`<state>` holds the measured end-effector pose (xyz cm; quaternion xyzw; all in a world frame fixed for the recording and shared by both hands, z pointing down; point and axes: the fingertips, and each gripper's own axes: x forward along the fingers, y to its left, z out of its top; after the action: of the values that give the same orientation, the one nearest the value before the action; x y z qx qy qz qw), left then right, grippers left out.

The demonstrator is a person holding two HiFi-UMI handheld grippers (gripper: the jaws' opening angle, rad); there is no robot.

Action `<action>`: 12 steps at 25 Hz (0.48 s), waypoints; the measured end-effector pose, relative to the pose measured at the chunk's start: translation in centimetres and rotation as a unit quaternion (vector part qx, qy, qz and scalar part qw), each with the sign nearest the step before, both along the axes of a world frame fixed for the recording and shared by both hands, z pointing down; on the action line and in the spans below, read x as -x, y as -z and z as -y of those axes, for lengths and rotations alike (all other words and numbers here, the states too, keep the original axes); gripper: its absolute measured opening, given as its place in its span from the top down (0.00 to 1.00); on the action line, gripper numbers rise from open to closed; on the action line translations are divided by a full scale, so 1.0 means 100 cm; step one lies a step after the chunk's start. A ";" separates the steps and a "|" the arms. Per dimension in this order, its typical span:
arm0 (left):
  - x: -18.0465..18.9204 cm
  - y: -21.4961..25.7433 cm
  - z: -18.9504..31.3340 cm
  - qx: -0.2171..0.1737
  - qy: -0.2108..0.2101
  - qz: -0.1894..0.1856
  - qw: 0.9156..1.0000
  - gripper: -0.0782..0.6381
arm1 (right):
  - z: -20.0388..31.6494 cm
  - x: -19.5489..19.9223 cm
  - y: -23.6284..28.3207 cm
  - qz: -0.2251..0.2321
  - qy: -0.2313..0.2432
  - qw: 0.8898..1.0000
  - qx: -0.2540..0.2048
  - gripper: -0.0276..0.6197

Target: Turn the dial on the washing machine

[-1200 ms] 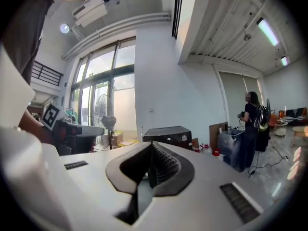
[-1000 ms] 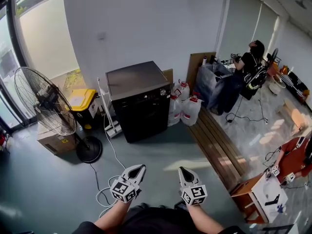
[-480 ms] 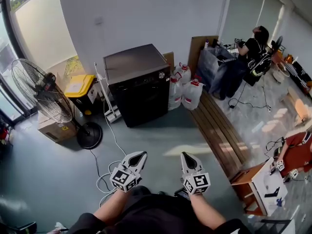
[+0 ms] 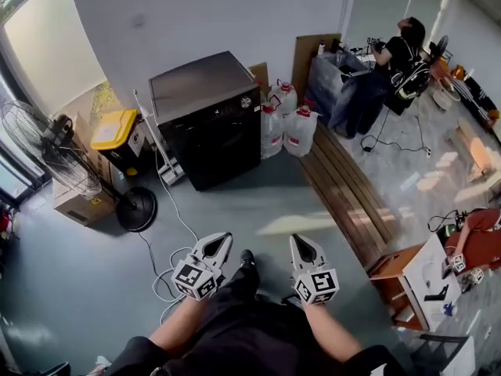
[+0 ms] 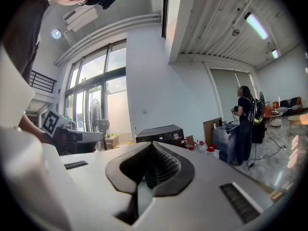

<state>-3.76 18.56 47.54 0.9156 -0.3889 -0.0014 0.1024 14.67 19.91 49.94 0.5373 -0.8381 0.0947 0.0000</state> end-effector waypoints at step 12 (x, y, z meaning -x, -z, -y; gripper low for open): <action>-0.016 0.000 0.065 -0.002 -0.016 0.000 1.000 0.87 | 0.060 -0.016 -0.009 0.001 -0.013 1.000 0.009 0.92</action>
<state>-2.12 12.03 47.55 0.9217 -0.3746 -0.0008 0.1005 16.22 13.86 50.83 0.5482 -0.8301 0.1022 0.0029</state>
